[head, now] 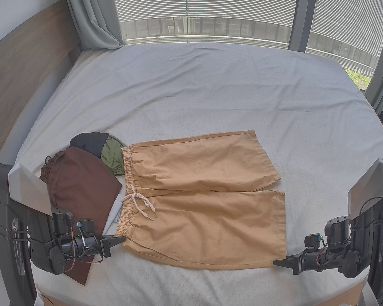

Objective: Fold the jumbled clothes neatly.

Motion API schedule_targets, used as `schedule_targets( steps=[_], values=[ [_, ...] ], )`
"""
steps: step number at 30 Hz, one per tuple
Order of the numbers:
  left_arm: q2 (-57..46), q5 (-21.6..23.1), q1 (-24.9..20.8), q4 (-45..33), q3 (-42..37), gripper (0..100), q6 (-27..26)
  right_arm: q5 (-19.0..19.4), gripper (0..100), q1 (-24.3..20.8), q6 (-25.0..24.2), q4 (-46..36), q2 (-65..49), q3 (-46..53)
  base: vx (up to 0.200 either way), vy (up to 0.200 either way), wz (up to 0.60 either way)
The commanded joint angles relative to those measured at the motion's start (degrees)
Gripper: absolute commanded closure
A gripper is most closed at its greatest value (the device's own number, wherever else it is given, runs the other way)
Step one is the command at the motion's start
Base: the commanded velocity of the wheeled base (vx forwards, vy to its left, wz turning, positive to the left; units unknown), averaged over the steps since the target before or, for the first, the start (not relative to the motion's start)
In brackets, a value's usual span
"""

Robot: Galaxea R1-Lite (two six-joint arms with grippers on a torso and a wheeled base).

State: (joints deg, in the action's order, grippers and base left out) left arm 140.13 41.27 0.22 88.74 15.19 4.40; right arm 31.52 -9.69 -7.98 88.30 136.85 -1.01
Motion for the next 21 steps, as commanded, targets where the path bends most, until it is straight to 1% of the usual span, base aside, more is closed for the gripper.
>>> schedule_targets(
  steps=[1, 3, 14, 16, 18, 19, 20, 21],
  values=[
    [0.1, 0.2, 0.0, 0.0, 0.0, 100, -0.4, 0.0, 100, -0.2, 0.0, 0.0, 1.0, 0.1, 0.000, 0.000, 0.00],
    [0.1, 0.8, 0.3, 0.0, 0.0, 100, -1.3, -0.1, 100, -0.1, 0.0, 0.1, 1.1, 0.1, 0.000, 0.000, 0.00],
    [-0.7, 2.1, 1.1, 0.0, -2.4, 100, -1.0, -0.5, 100, 0.6, 0.3, -0.1, -0.4, 1.0, 0.000, 0.000, 0.00],
    [-0.8, 2.7, 1.8, 0.0, -3.5, 100, -1.1, -0.5, 100, 1.1, 2.1, -0.3, -0.4, 1.0, 0.000, 0.000, 0.00],
    [-0.8, 2.7, 2.2, 0.0, -4.6, 100, -1.5, -0.1, 100, 2.7, 6.8, -0.5, 0.2, 1.0, 0.000, 0.000, 0.00],
    [-0.8, 2.7, 2.3, 0.0, -4.9, 100, -1.6, 0.0, 100, 3.3, 8.2, -0.5, 0.3, 1.0, 0.000, 0.000, 0.00],
    [-0.9, 2.9, 2.4, 0.0, -5.9, 100, -2.2, 0.5, 100, 4.4, 11.3, -0.8, 0.3, 1.0, 0.000, 0.000, 0.00],
    [-1.0, 3.1, 2.4, 0.0, -6.2, 100, -2.7, 1.3, 100, 4.8, 12.1, -1.2, 0.3, 1.0, 0.000, 0.000, 0.00]
  ],
)
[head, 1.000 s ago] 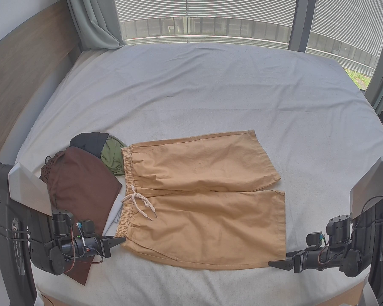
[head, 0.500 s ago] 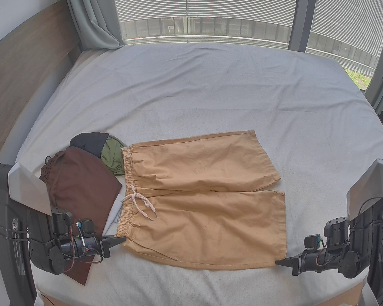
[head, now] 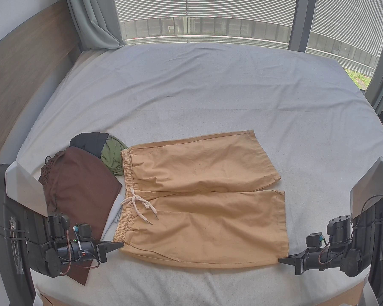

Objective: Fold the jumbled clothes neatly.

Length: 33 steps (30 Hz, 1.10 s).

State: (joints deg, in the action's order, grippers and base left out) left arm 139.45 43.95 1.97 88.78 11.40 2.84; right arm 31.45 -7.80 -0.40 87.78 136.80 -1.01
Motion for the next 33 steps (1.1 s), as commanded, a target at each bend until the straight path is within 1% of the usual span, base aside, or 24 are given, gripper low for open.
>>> schedule_targets(
  steps=[1, 3, 4, 5, 8, 9, 11, 12, 14, 16, 19, 26, 30, 31, 32, 33],
  values=[
    [-0.5, 0.8, 0.7, -0.1, -2.9, 100, -1.9, 2.4, 100, 3.1, 5.1, -1.6, 0.2, 1.0, 0.000, 0.000, 0.00],
    [-0.8, 1.1, 0.7, -0.1, -3.4, 100, -2.5, 3.1, 100, 3.4, 5.5, -2.6, -0.2, 1.0, 0.000, 0.000, 0.00],
    [-0.8, 1.6, 0.7, -0.1, -4.6, 100, -3.5, 3.6, 100, 4.3, 7.9, -4.2, -0.6, 1.0, 0.000, 0.000, 0.00],
    [-0.9, 1.6, 0.7, -0.1, -5.2, 100, -4.1, 4.1, 100, 4.6, 9.2, -5.2, -0.8, 1.0, 0.000, 0.000, 0.00],
    [-0.9, 1.6, 0.9, -0.1, -6.3, 100, -6.0, 6.6, 100, 5.6, 12.0, -8.1, -2.3, 1.0, 0.000, 0.000, 0.00],
    [-0.9, 1.6, 1.2, -0.1, -6.4, 100, -6.4, 6.9, 100, 5.8, 12.5, -8.5, -2.5, 1.0, 0.000, 0.000, 0.00],
    [-0.8, 1.7, 2.1, -0.1, -7.5, 100, -8.0, 7.7, 100, 6.7, 15.3, -10.6, -3.5, 1.0, 0.000, 0.000, 0.00],
    [-0.8, 1.7, 2.1, -0.1, -7.5, 100, -8.0, 7.7, 100, 6.7, 15.3, -10.6, -3.5, 1.0, 0.000, 0.000, 0.00],
    [-0.7, 1.7, 2.4, -0.1, -8.6, 100, -9.4, 9.4, 100, 7.6, 17.3, -12.5, -4.2, 1.0, 0.000, 0.000, 0.00],
    [-0.8, 1.8, 2.5, -0.1, -9.5, 100, -9.6, 10.0, 100, 7.7, 17.5, -12.6, -4.3, 1.0, 0.000, 0.000, 0.00],
    [-0.8, 3.4, 2.5, -0.1, -10.1, 100, -9.8, 10.1, 100, 7.7, 17.5, -12.6, -4.3, 1.0, 0.000, 0.000, 0.00],
    [-2.0, 3.9, 2.2, 0.0, -9.6, 100, -9.1, 11.5, 100, 7.5, 17.0, -10.6, -4.4, 0.9, 0.000, 0.000, 0.00],
    [-5.1, 4.1, 1.5, 0.0, -9.0, 100, -6.0, 11.6, 100, 7.3, 15.2, -8.2, -5.2, 0.9, 0.000, 0.000, 0.00],
    [-6.5, 4.1, 0.7, 0.0, -8.8, 100, -4.1, 11.6, 100, 6.9, 13.8, -6.7, -5.3, 0.9, 0.000, 0.000, 0.00],
    [-8.6, 4.1, -0.3, 0.0, -7.8, 100, -0.9, 11.6, 100, 6.7, 11.7, -3.9, -5.4, 0.9, 0.000, 0.000, 0.00],
    [-9.1, 4.1, -0.6, -0.1, -7.5, 100, -0.1, 11.6, 100, 6.5, 10.9, -3.1, -5.4, 0.9, 0.000, 0.000, 0.00]
  ],
)
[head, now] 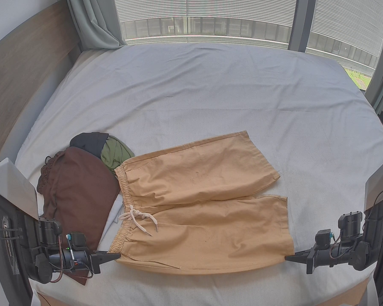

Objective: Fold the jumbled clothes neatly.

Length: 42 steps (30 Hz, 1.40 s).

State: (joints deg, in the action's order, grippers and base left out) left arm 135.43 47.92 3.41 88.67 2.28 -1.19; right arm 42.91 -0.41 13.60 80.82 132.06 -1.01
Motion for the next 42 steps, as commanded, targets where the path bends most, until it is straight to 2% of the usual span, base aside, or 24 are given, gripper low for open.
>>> schedule_targets(
  steps=[1, 6, 23, 26, 42],
  values=[
    [-6.3, 0.2, -2.5, 0.1, 2.2, 100, 6.4, 0.2, 100, -1.5, -5.2, 6.0, -0.7, 0.9, 0.000, 0.000, 0.00],
    [-9.8, -0.5, -4.0, 0.1, 3.7, 100, 12.8, 0.6, 100, -3.9, -11.2, 7.6, -3.4, 0.4, 0.000, 0.000, 0.00],
    [-9.9, -0.6, -3.9, 0.1, 8.5, 100, 13.4, 0.7, 100, -4.2, -19.5, 7.6, -10.9, -1.3, 0.000, 0.000, 0.00],
    [-10.1, -0.6, -3.9, 0.1, 9.3, 100, 14.9, 0.8, 100, -4.3, -21.1, 7.6, -12.4, -1.5, 0.000, 0.000, 0.00],
    [-10.2, -4.2, -4.0, 0.1, 12.7, 100, 18.3, 0.5, 100, -4.7, -28.1, 7.6, -16.5, -5.8, 0.000, 0.000, 0.00]
  ],
)
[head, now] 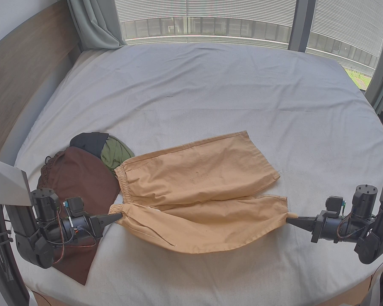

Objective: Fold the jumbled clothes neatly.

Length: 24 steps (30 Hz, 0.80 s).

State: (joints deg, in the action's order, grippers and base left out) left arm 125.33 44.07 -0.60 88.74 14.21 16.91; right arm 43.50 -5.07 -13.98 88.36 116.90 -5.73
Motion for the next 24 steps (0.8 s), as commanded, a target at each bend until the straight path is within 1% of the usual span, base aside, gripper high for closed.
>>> schedule_targets(
  steps=[1, 8, 17, 22, 24],
  values=[
    [-0.2, -0.3, 0.0, -0.1, 0.9, 100, 0.2, -0.1, 100, 0.0, -0.6, 0.1, -1.4, -1.1, 0.000, 0.000, 0.00],
    [-0.9, -1.9, 0.0, 0.0, 2.4, 100, 3.1, -0.3, 100, 0.1, -2.3, 0.1, -3.6, -2.3, 0.000, 0.000, 0.00],
    [-0.7, -2.0, 0.5, 0.0, 3.8, 100, 3.4, -0.3, 100, -0.5, -5.0, 0.1, -8.4, -2.4, 0.000, 0.000, 0.00],
    [-0.6, -2.1, 0.6, 0.0, 4.8, 100, 3.9, -0.4, 100, -0.6, -5.6, 0.1, -10.0, -3.0, 0.000, 0.000, 0.00],
    [-0.6, -4.0, 0.6, 0.0, 5.3, 100, 4.8, -0.9, 100, -0.6, -5.6, 0.1, -10.1, -3.4, 0.000, 0.000, 0.00]
  ],
)
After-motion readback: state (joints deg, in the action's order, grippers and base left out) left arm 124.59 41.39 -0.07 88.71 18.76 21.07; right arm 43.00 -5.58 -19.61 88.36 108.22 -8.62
